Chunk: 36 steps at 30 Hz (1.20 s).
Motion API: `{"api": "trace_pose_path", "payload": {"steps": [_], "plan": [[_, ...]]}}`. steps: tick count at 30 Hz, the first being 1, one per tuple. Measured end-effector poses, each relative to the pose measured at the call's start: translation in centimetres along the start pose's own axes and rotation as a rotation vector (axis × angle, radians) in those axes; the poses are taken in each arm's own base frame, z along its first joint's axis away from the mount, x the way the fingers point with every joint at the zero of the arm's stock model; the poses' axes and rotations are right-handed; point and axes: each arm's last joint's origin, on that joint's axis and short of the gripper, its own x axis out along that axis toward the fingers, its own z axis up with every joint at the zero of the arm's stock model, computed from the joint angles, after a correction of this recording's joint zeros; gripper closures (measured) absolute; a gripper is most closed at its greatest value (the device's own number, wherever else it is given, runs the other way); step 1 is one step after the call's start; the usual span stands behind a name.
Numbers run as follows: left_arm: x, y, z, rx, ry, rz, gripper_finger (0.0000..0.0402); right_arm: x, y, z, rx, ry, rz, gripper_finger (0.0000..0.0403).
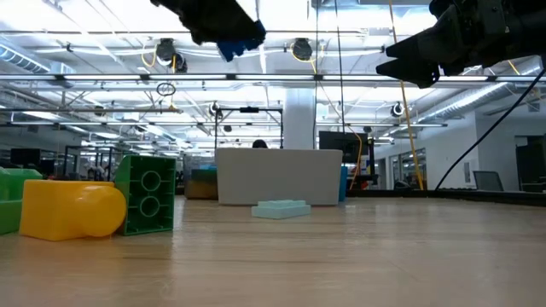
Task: Pick & Place Toys
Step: Put the dark blue game piece into the black bin, then put the white game piece into the black bin
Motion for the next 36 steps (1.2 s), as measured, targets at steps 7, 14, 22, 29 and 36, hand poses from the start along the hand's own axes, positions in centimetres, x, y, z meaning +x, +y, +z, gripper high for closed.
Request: {"api": "trace_pose_path", "payload": {"steps": [7,14,22,29,36], "plan": [[1.1,6.2,0.1,-0.040,0.021,0.247,0.0260,0.0,0.0,0.0,0.000,0.000,0.000,0.0124],[4.9,14.5,-3.3,-0.214,0.140,0.345,0.0260,0.0,0.0,0.0,-0.002,0.000,0.000,0.0124],[7.5,20.6,-8.2,-0.459,0.242,0.389,0.0260,0.0,0.0,0.0,-0.008,0.000,-0.001,0.0124],[8.8,21.7,-10.7,-0.544,0.304,0.461,0.0180,0.0,0.0,0.0,-0.008,0.000,-0.001,0.0124],[8.6,21.3,-10.2,-0.484,0.312,0.431,0.0085,0.0,0.0,0.0,-0.007,0.000,-0.001,0.0124]]}}
